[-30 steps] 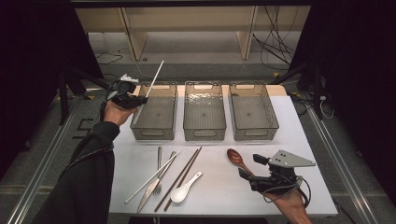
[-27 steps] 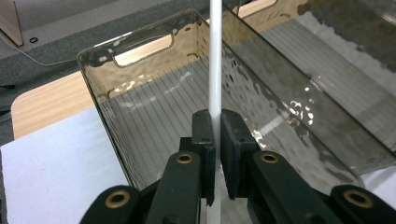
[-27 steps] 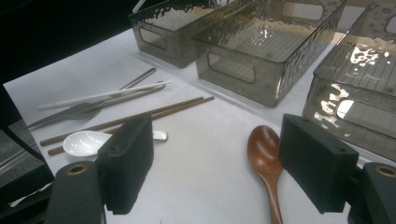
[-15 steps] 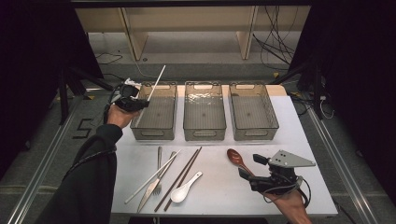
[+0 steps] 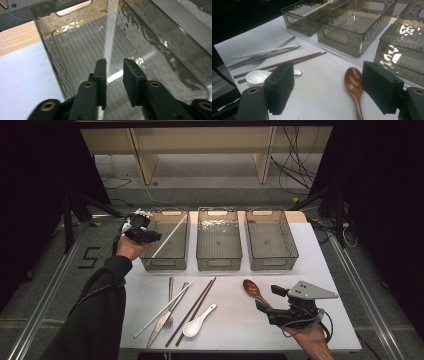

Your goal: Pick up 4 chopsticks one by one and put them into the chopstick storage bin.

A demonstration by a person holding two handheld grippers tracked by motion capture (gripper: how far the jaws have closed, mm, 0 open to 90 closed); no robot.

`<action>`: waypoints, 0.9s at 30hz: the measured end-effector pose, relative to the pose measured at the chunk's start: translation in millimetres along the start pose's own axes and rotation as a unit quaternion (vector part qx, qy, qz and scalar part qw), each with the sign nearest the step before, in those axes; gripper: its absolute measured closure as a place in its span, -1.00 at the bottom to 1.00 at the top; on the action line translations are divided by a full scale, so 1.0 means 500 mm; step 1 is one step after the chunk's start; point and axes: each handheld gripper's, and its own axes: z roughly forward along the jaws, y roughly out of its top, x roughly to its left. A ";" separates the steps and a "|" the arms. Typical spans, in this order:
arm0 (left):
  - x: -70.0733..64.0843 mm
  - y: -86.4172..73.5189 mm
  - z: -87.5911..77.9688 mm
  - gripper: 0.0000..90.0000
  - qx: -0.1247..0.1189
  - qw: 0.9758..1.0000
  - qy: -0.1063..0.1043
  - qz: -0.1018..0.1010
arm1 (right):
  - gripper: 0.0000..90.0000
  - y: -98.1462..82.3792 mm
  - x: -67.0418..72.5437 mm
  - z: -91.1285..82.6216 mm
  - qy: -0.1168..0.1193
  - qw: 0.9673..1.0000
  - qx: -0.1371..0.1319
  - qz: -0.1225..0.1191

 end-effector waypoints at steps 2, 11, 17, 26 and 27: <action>-0.004 0.001 -0.011 0.36 0.004 1.000 -0.006 -0.003 | -0.39 0.000 0.000 0.000 0.000 1.000 0.000 0.001; -0.052 -0.025 -0.071 -0.22 0.026 0.999 -0.040 0.004 | -0.39 0.000 0.001 0.000 -0.002 1.000 0.001 0.000; -0.078 -0.056 -0.116 -0.41 0.023 0.998 -0.059 0.006 | -0.39 -0.001 0.000 0.001 -0.003 1.000 0.001 0.001; -0.103 -0.087 -0.146 -0.52 0.009 0.997 -0.073 0.015 | -0.39 0.000 0.001 -0.001 -0.002 1.000 -0.001 -0.001; -0.107 -0.090 -0.148 -0.54 0.011 0.997 -0.073 0.019 | -0.39 0.000 0.001 -0.001 -0.003 1.000 -0.001 0.000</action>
